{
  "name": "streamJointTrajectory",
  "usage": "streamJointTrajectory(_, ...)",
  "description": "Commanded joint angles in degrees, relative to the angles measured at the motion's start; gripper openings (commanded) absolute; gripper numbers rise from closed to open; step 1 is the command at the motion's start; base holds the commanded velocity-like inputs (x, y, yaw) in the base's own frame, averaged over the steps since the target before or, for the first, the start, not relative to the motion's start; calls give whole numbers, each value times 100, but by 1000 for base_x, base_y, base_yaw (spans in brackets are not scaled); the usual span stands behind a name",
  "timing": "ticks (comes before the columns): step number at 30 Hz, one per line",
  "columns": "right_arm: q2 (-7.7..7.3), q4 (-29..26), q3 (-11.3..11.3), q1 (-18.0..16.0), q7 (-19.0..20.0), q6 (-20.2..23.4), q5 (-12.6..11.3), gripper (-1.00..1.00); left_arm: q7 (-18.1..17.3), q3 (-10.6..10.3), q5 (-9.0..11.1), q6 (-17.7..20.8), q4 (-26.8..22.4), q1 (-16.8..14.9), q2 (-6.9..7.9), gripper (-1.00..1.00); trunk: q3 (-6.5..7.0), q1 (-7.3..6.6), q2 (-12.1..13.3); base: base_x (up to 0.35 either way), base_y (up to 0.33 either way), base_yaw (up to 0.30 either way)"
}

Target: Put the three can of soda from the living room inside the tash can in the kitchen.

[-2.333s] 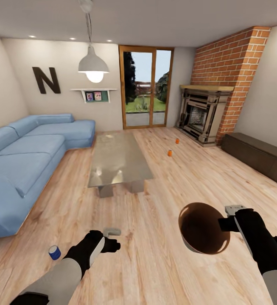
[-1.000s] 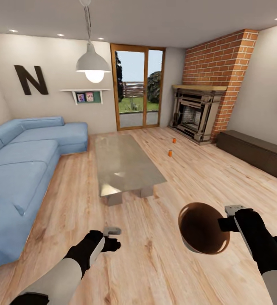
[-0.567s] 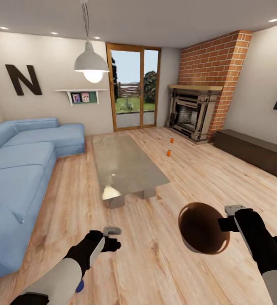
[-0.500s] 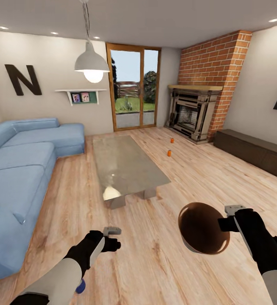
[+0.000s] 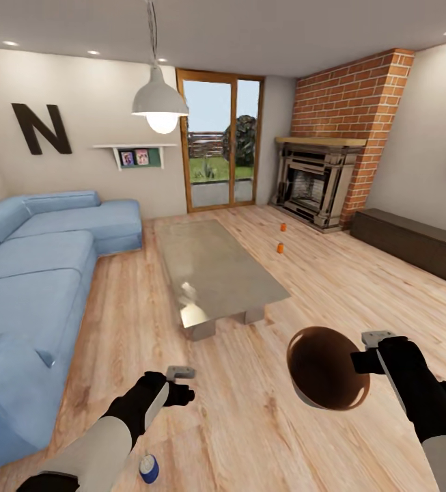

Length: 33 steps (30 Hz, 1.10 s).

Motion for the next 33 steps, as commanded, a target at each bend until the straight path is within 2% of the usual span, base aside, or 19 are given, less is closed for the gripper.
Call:
streamJointTrajectory(1,1,-2,-1,-3,28,5,-62,-100,0,-4,1,-4,0,0,0,100,1,0,-1,81,327,0)
streamJointTrajectory(11,2,-2,-1,-3,28,5,-62,-100,0,-26,4,-18,0,0,0,100,1,0,-1,132,316,0)
streamJointTrajectory(20,3,-2,-1,-3,28,5,-62,-100,2,-47,-4,-26,-1,0,0,100,1,0,-1,239,256,0)
streamJointTrajectory(33,3,-2,0,-3,27,5,-60,-100,5,-54,-23,-207,-8,0,0,100,1,0,-1,233,129,0)
